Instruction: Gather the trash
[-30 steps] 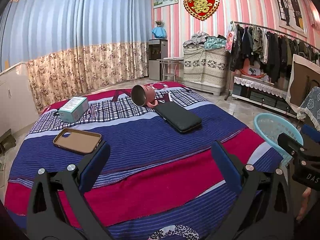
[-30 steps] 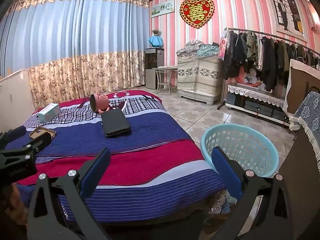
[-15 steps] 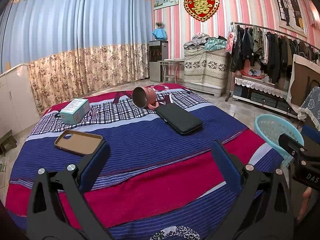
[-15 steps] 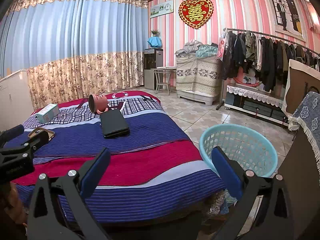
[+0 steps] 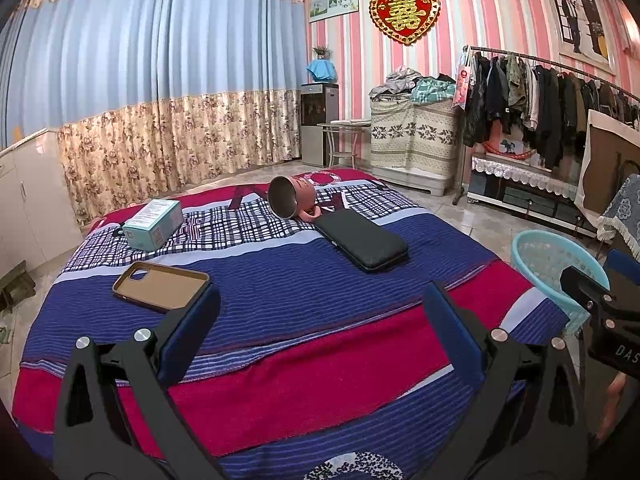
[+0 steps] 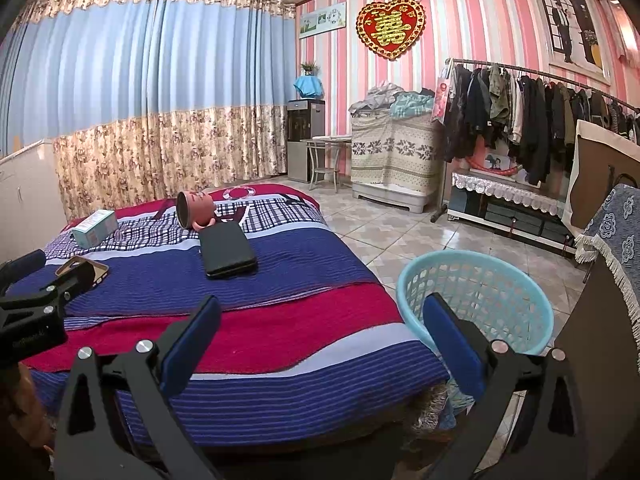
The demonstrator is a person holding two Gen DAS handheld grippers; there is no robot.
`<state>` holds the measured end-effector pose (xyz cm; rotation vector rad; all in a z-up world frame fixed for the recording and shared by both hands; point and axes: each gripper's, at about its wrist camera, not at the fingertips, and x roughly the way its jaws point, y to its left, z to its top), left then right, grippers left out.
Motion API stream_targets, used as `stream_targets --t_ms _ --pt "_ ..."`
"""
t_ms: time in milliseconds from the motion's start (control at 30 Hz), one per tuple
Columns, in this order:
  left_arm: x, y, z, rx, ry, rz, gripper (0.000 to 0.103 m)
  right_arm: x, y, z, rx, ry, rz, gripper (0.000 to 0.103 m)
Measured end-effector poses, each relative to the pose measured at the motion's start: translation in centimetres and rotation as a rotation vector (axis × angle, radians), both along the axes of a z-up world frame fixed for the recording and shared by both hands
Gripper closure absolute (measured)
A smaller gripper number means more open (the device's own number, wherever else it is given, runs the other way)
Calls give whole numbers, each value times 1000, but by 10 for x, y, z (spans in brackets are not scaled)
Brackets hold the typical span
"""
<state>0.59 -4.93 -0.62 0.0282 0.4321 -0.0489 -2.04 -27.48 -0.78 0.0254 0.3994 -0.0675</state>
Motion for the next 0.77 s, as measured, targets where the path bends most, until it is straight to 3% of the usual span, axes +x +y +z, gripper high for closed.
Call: stream_targets --t_ms 767 --pt "-6 -2 4 31 -29 -9 5 0 1 0 0 -2 -1 4"
